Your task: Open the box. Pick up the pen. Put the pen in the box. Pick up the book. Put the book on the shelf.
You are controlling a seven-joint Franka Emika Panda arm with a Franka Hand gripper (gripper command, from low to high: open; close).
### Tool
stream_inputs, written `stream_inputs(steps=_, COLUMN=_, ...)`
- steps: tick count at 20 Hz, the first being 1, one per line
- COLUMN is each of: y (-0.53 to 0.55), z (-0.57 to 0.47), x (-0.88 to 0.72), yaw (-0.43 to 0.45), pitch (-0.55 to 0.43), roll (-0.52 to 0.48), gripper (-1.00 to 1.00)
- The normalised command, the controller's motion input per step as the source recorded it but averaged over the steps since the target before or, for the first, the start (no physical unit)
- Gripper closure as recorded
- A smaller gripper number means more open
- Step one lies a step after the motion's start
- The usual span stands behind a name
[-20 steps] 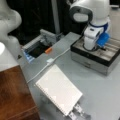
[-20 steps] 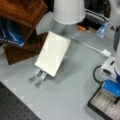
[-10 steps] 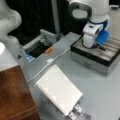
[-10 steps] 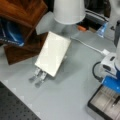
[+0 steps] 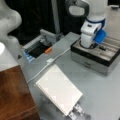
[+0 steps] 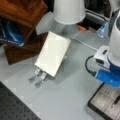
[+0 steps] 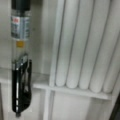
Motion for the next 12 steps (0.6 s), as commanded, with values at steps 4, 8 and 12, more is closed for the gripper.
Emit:
stream_inputs(steps=4, y=-0.45, z=0.13, x=0.15, yaw=0.311, pitch=0.088, roll=-0.194, gripper=-1.00)
stream_inputs(steps=8, y=-0.52, z=0.12, x=0.13, yaw=0.350, pitch=0.074, roll=-0.229, gripper=-1.00)
stream_inputs(steps=12, y=-0.45, z=0.08, x=0.07, yaw=0.303, pitch=0.062, roll=-0.280, gripper=-1.00)
